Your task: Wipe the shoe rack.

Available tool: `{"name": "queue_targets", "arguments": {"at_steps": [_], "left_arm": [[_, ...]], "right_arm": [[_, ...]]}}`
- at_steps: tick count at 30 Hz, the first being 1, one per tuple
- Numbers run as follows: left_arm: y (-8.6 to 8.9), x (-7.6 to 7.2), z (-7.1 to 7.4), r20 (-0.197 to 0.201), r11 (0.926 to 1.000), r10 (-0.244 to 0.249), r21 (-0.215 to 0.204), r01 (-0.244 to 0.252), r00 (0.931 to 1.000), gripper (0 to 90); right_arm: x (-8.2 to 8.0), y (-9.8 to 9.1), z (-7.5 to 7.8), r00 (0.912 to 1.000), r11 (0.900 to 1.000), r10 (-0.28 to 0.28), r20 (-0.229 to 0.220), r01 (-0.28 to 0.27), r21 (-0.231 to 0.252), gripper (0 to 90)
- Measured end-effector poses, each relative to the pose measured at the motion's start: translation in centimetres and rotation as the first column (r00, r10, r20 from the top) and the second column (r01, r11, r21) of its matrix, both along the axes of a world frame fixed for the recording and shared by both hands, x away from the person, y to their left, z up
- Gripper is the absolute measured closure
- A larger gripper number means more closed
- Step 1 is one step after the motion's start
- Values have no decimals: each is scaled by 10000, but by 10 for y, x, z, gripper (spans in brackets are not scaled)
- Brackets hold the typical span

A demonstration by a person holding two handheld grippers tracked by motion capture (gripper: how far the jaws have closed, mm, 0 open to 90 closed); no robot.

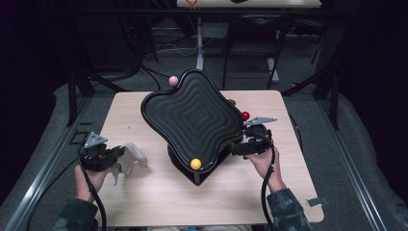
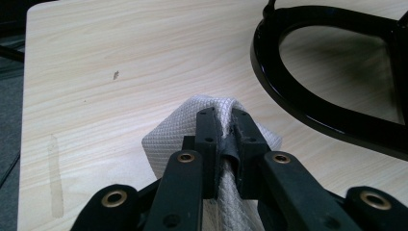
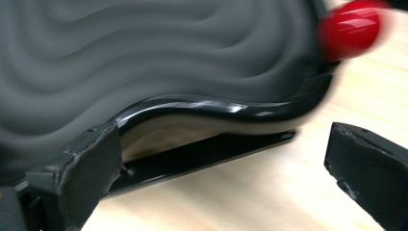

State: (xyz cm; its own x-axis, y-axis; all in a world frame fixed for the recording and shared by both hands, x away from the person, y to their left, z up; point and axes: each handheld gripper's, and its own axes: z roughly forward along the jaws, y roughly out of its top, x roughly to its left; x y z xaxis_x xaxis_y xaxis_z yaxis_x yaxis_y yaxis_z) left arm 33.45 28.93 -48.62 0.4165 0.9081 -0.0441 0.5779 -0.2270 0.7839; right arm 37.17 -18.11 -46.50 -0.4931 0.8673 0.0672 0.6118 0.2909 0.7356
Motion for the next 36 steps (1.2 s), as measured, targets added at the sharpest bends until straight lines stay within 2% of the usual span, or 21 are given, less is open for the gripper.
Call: {"name": "queue_targets", "arguments": {"at_steps": [1, 2, 3, 4, 6, 7, 8, 9, 11, 14, 15, 18, 21, 23, 25, 26, 27, 28, 33, 34, 36], "left_arm": [[0, 0, 0, -7, 10000, -14, -15, 14, 10000, 829], [0, -1, 1, 15, 10000, -9, -18, 9, 10000, 829], [0, -1, 1, 52, 10000, 11, -21, -11, 10000, 829], [0, -1, 1, 82, 10000, 36, -83, -35, 10000, 829], [1, -1, 1, 51, 10000, 43, -81, -42, 10000, 829], [1, -1, 1, 18, 10000, 54, -35, -54, 10000, 828], [1, 0, 0, -47, 10000, 78, 29, -78, 10000, 828], [1, 0, 0, -81, 10000, 66, 54, -66, 9999, 828], [1, 0, -1, -68, 10000, 75, 4, -75, 9999, 828], [2, 1, -1, -58, 10000, 95, -25, -95, 9999, 827], [1, 1, -1, -76, 10000, 86, -27, -86, 9999, 827], [0, 1, -1, -108, 10000, 34, 23, -34, 9999, 827], [0, 1, -1, -137, 10000, -24, 69, 25, 9999, 824], [0, 1, -2, -122, 10000, -9, 52, 9, 9999, 824], [0, 1, -2, -150, 9999, -27, 104, 29, 9999, 824], [0, 1, -2, -160, 9999, -16, 99, 18, 9999, 824], [0, 1, -2, -159, 9999, -14, 103, 15, 9999, 824], [0, 2, -2, -159, 9999, -19, 105, 20, 9999, 824], [0, 2, -3, -195, 9999, -67, 154, 70, 9998, 821], [-1, 2, -3, -196, 9998, -87, 163, 90, 9998, 820], [-1, 2, -3, -213, 9997, -106, 200, 110, 9997, 820]], "right_arm": [[-4, 4, 0, 9999, 9999, 107, -80, -108, -93, 0], [-7, 8, 0, 9989, 9989, 443, -142, -441, 131, 0], [-12, 14, 1, 9993, 9993, 359, -50, -359, -57, 0], [-15, 17, 1, 9948, 9938, 1006, -181, -996, 492, 0], [-23, 29, 2, 9969, 9968, 780, -85, -779, 160, 0], [-23, 31, -1, 9843, 9801, 1752, -214, -1723, 988, 0], [-26, 36, -2, 9831, 9795, 1814, -232, -1786, 932, 0], [-29, 41, -2, 9889, 9884, 1460, -262, -1447, 456, 0], [-32, 47, -2, 9860, 9852, 1649, -250, -1635, 518, 0], [-38, 54, 2, 9760, 9725, 2171, -165, -2148, 898, 0], [-42, 58, 4, 9763, 9742, 2164, -87, -2154, 669, 0], [-47, 69, 5, 9646, 9624, 2637, -17, -2630, 682, 0], [-49, 78, 2, 9578, 9560, 2874, -43, -2866, 633, 11], [-50, 84, 0, 9482, 9462, 3175, -60, -3163, 683, 69], [-52, 89, -1, 9473, 9456, 3202, 81, -3201, 586, 140], [-53, 92, -1, 9447, 9429, 3276, 119, -3278, 592, 190], [-53, 94, -1, 9421, 9404, 3345, 236, -3353, 575, 301], [-53, 96, 0, 9427, 9414, 3319, 332, -3333, 516, 363], [-58, 102, -1, 9241, 9236, 3788, 510, -3810, 434, 566], [-60, 103, -1, 9222, 9223, 3826, 556, -3848, 350, 580], [-62, 105, -2, 9291, 9306, 3648, 612, -3660, 96, 585]]}}
